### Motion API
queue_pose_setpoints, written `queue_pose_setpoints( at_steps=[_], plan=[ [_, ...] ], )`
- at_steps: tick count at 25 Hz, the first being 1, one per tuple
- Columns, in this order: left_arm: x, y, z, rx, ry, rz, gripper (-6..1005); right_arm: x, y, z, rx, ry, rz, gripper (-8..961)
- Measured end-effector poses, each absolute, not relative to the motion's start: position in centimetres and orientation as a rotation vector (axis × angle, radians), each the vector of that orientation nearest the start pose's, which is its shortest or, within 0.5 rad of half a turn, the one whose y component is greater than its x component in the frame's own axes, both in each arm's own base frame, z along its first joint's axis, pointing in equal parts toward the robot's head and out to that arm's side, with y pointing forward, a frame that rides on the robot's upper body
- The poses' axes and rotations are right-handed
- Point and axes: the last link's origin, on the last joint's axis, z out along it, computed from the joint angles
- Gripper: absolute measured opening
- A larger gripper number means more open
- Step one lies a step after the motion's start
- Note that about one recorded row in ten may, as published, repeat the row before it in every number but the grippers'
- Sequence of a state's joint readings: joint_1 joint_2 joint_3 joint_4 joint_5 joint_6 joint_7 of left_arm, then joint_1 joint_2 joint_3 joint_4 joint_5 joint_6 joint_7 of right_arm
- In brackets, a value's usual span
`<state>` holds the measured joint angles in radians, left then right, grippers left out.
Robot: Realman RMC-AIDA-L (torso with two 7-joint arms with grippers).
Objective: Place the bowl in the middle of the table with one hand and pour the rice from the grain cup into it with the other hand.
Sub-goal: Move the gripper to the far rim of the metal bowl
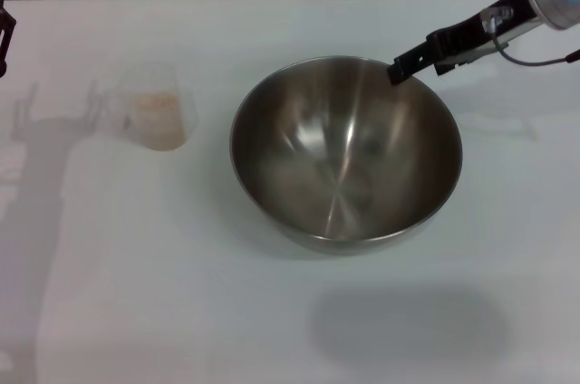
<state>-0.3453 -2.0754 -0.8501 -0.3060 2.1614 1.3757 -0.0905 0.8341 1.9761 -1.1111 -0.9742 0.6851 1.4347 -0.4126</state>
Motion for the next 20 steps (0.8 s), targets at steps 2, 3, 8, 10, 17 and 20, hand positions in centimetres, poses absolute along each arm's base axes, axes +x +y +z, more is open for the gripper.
queue_pose_setpoints(
  at_steps=[2,3,8,10,17,20],
  plan=[
    [-31.1,31.1,1.1,-1.362,-0.459,-0.895,837,17.5,42.0,2.8,-2.399,1.393,-0.139,798],
    [-31.0,31.1,1.1,-1.361,-0.458,-0.897,837,17.7,41.9,2.5,-2.405,1.399,-0.154,798],
    [-31.0,31.1,1.1,-1.361,-0.458,-0.899,837,18.4,41.6,1.9,-2.412,1.402,-0.222,798],
    [-31.0,31.1,1.1,-1.361,-0.459,-0.900,837,18.6,41.6,1.7,-2.409,1.392,-0.251,791],
    [-30.8,31.1,0.9,-1.364,-0.460,-0.905,838,19.0,41.6,1.3,-2.411,1.390,-0.258,703],
    [-30.8,31.2,0.9,-1.365,-0.459,-0.905,838,19.2,41.6,1.1,-2.413,1.391,-0.262,645]
  ],
)
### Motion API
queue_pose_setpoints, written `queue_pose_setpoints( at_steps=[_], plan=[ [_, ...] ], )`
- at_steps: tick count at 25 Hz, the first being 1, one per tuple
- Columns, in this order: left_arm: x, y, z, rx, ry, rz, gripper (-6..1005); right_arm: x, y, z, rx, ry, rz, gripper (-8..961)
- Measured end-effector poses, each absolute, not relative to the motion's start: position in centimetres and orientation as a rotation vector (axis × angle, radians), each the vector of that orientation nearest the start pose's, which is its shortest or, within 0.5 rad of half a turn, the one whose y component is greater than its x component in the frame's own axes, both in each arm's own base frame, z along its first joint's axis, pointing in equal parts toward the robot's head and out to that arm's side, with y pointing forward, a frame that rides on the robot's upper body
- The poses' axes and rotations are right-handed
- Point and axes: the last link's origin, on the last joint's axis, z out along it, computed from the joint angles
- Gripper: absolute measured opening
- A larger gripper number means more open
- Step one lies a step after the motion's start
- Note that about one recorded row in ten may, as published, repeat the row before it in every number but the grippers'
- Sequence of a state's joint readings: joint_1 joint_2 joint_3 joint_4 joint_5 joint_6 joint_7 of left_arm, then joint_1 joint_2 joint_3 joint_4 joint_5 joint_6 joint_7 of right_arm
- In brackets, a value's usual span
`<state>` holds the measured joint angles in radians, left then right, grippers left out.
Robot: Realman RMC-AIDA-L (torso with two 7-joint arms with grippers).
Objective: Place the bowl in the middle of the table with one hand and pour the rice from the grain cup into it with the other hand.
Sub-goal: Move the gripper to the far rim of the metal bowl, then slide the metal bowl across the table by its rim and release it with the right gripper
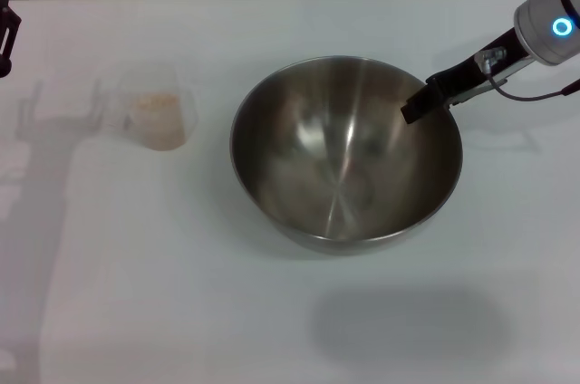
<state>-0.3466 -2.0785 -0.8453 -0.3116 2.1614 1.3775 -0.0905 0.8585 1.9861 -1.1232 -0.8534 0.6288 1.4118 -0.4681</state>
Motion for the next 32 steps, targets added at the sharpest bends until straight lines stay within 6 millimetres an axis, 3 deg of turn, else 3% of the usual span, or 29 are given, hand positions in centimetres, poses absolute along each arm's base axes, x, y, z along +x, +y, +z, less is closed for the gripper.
queue_pose_setpoints(
  at_steps=[3,16,32],
  plan=[
    [-30.8,31.2,0.9,-1.366,-0.459,-0.905,838,19.4,41.6,0.9,-2.414,1.393,-0.268,587],
    [-30.5,31.3,0.8,-1.372,-0.454,-0.911,837,19.9,41.4,0.4,-2.427,1.381,-0.256,9],
    [-30.4,31.4,0.8,-1.369,-0.456,-0.919,837,18.5,42.2,1.7,-2.449,1.340,-0.080,21]
  ],
)
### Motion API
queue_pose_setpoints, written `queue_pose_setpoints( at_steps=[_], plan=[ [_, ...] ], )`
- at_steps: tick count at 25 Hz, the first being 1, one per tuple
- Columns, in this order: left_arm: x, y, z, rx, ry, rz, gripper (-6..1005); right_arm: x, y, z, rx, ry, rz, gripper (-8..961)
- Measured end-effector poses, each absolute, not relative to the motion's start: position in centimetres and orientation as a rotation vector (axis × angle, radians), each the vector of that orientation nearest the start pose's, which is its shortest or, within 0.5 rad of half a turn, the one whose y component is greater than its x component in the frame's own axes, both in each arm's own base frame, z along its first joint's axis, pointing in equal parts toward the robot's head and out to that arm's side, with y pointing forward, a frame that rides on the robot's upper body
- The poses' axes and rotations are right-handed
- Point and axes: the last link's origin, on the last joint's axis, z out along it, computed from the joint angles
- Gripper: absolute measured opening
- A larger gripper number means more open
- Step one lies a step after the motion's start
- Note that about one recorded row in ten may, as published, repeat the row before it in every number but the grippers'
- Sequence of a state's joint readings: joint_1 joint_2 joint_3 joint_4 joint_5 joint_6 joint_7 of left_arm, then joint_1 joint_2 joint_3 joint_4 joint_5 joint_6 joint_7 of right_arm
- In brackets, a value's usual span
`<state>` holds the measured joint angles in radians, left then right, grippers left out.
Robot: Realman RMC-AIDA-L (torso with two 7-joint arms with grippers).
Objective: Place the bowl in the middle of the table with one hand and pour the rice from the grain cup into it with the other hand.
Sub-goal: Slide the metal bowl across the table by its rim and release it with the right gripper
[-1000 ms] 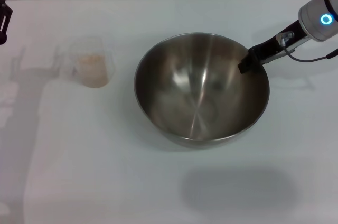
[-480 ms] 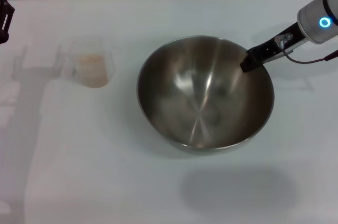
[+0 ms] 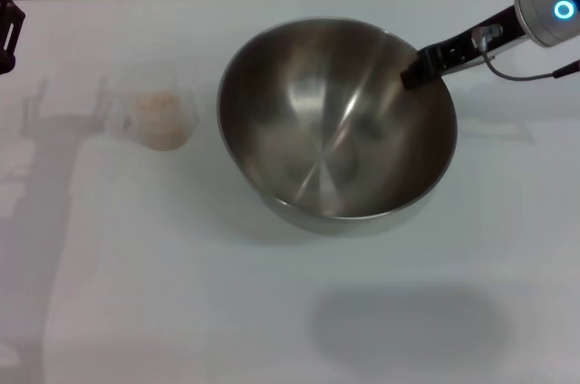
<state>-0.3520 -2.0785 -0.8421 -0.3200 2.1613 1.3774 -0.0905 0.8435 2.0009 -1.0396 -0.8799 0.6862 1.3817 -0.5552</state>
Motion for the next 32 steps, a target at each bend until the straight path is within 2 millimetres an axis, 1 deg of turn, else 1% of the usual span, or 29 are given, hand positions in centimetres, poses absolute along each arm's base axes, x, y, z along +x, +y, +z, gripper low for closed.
queue_pose_setpoints(
  at_steps=[3,4,5,6,8,9,12,14,19,27,32],
  plan=[
    [-30.4,31.4,0.8,-1.369,-0.456,-0.920,837,17.9,42.4,1.5,-2.458,1.320,-0.054,23],
    [-30.4,31.4,0.8,-1.369,-0.456,-0.921,837,17.5,42.7,1.3,-2.460,1.301,-0.043,24],
    [-30.4,31.4,0.8,-1.369,-0.456,-0.921,837,17.5,42.7,1.3,-2.460,1.301,-0.043,25],
    [-30.3,31.4,0.8,-1.369,-0.456,-0.921,837,17.1,42.9,0.9,-2.463,1.287,-0.041,26],
    [-30.3,31.4,0.8,-1.370,-0.456,-0.922,837,16.9,43.0,0.8,-2.465,1.280,-0.043,27],
    [-30.3,31.4,0.8,-1.370,-0.455,-0.922,837,16.6,43.2,0.3,-2.471,1.272,-0.050,28],
    [-30.3,31.4,0.8,-1.369,-0.455,-0.923,837,16.3,43.3,-0.2,-2.479,1.271,-0.062,30],
    [-30.3,31.4,0.8,-1.369,-0.454,-0.924,838,16.3,43.3,-0.9,-2.486,1.278,-0.094,32],
    [-30.3,31.5,0.9,-1.367,-0.453,-0.923,838,16.6,43.3,-1.4,-2.475,1.273,-0.157,35],
    [-30.3,31.5,0.9,-1.366,-0.451,-0.922,838,16.5,43.4,-1.6,-2.468,1.266,-0.156,41],
    [-30.3,31.5,1.0,-1.365,-0.451,-0.921,838,16.5,43.4,-2.1,-2.469,1.269,-0.169,45]
  ],
)
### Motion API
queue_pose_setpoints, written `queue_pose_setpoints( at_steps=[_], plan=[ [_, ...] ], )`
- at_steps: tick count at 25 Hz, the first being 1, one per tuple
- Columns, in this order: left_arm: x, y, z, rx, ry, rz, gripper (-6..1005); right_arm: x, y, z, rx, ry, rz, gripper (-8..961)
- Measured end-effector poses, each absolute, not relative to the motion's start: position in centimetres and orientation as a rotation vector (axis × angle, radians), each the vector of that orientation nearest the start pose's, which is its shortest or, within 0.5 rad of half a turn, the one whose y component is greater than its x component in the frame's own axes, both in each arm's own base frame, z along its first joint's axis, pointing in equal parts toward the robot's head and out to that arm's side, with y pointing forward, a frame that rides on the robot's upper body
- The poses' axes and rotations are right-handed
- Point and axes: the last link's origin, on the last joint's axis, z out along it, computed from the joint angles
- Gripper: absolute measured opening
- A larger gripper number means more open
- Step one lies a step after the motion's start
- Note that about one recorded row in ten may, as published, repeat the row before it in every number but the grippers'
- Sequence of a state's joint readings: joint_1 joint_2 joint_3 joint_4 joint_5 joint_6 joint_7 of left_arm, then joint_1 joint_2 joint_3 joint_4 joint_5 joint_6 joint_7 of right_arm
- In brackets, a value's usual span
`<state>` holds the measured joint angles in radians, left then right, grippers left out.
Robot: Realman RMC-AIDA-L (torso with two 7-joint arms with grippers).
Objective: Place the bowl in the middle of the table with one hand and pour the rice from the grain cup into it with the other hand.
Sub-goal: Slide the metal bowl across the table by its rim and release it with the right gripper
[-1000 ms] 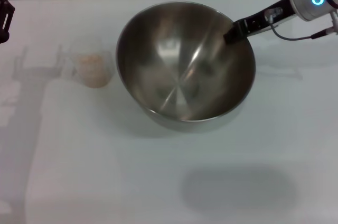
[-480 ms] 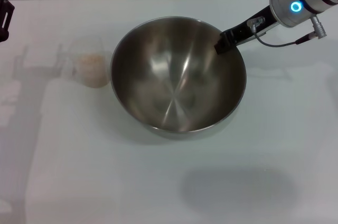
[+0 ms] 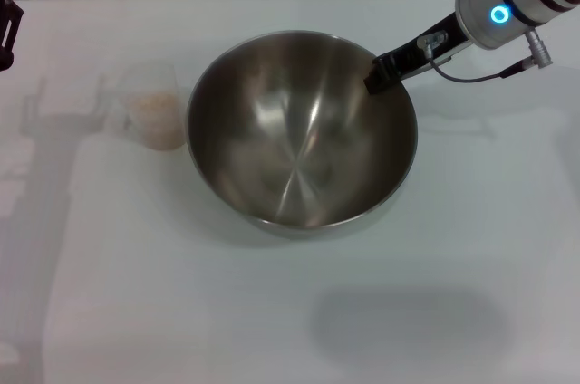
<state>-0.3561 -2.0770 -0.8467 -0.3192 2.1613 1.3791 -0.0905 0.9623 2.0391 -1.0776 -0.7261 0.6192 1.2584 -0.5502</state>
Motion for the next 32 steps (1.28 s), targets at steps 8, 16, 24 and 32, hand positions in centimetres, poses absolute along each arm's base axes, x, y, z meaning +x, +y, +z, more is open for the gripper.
queue_pose_setpoints(
  at_steps=[8,16,24,32],
  plan=[
    [-30.3,31.5,0.9,-1.366,-0.451,-0.921,837,16.6,43.4,-2.5,-2.460,1.283,-0.181,51],
    [-30.3,31.5,0.9,-1.367,-0.451,-0.923,838,16.6,43.2,-2.8,-2.468,1.280,-0.190,57],
    [-30.4,31.4,0.9,-1.367,-0.451,-0.922,837,15.6,43.5,-2.6,-2.484,1.207,-0.184,143],
    [-30.5,31.1,0.9,-1.363,-0.449,-0.923,837,13.6,44.2,-1.2,-2.478,1.099,-0.137,340]
  ],
)
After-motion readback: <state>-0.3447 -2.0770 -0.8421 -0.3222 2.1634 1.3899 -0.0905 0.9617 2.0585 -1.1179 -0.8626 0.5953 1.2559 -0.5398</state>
